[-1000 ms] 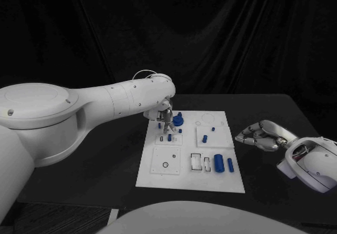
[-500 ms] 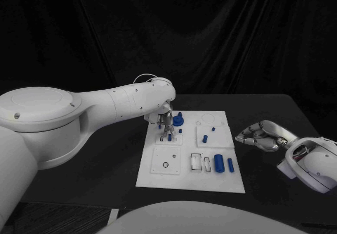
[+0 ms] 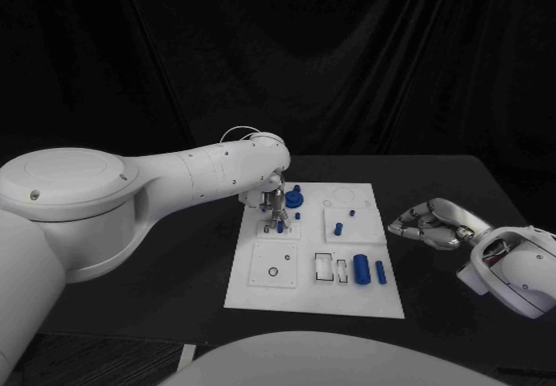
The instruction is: Assemble the parts on the task board
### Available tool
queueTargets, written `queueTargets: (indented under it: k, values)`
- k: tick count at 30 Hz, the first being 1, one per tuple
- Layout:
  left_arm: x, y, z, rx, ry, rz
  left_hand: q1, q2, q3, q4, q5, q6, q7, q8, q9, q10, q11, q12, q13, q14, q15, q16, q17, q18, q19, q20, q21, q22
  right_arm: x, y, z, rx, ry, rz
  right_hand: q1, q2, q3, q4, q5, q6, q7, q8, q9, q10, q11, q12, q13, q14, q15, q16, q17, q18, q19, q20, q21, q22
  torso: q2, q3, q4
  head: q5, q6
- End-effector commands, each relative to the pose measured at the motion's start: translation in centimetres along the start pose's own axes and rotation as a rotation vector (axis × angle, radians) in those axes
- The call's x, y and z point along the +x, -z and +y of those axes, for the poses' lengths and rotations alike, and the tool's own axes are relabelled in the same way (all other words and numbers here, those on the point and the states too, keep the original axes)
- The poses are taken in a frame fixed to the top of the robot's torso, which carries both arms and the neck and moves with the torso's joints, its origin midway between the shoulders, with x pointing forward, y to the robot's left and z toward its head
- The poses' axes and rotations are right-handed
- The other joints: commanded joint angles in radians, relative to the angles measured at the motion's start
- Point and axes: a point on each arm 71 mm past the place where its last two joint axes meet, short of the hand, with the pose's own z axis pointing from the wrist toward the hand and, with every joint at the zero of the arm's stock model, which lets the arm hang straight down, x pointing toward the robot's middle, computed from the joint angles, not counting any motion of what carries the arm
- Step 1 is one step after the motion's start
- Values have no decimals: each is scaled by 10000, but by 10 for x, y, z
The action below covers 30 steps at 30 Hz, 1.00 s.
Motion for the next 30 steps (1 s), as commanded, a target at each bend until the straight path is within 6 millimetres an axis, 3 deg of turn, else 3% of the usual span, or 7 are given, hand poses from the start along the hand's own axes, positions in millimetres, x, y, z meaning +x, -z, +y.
queueTargets:
  k: [1,9,15,18,30]
  values:
    - [1,-1,-1,-97,127,-44,116,16,88,-42,126,114,-16,56,-6,1059,-96,34,2631,1039,-94,26,2635,-32,775,-77,23,2386,0,0,0,41,-4,-46,60,-2,-41,10,41,-25,-31,55,-17,1046,10,-33,2605,947,12,-41,2367,145,-48,-3,-50,1368,-4,-2,-4,8,1]
    - [2,-3,-1,-134,204,-85,310,-9,293,-233,475,235,-94,111,50,1059,-165,34,2631,1039,-152,26,2635,-28,770,-129,2,2381,1,0,0,48,-4,-28,73,4,-40,9,49,-21,-33,56,-18,1046,8,-33,2605,948,12,-39,2369,145,-45,-3,-51,1369,-2,0,2,2,1]
    - [2,-4,-1,-124,314,-179,480,-118,625,-499,1276,380,-202,230,260,1059,-257,34,2631,1039,-234,26,2635,-30,776,-211,7,2384,1,0,0,57,-2,-28,78,7,-39,8,51,-18,-34,58,-18,1046,8,-33,2605,945,11,-44,2362,145,-47,-4,-56,1368,1,0,0,-16,1]
    - [2,-4,-1,-123,375,-239,528,-155,741,-581,1390,432,-243,288,351,1059,-290,34,2631,1039,-257,26,2635,-29,775,-232,3,2383,1,0,0,68,0,-28,83,8,-38,7,53,-17,-34,59,-18,1046,7,-33,2605,940,11,-52,2352,147,-49,-4,-62,1366,1,-1,-2,-12,1]
    - [3,-4,2,-82,680,-604,543,-282,1103,-752,1217,567,-351,536,682,1059,-386,34,2631,1039,-338,26,2635,-24,771,-304,-24,2376,0,-1,-1,128,12,-19,112,13,-31,-4,77,-14,-37,60,-19,1046,4,-33,2605,926,10,-77,2321,161,-81,-5,-131,1346,-3,0,-1,4,1]
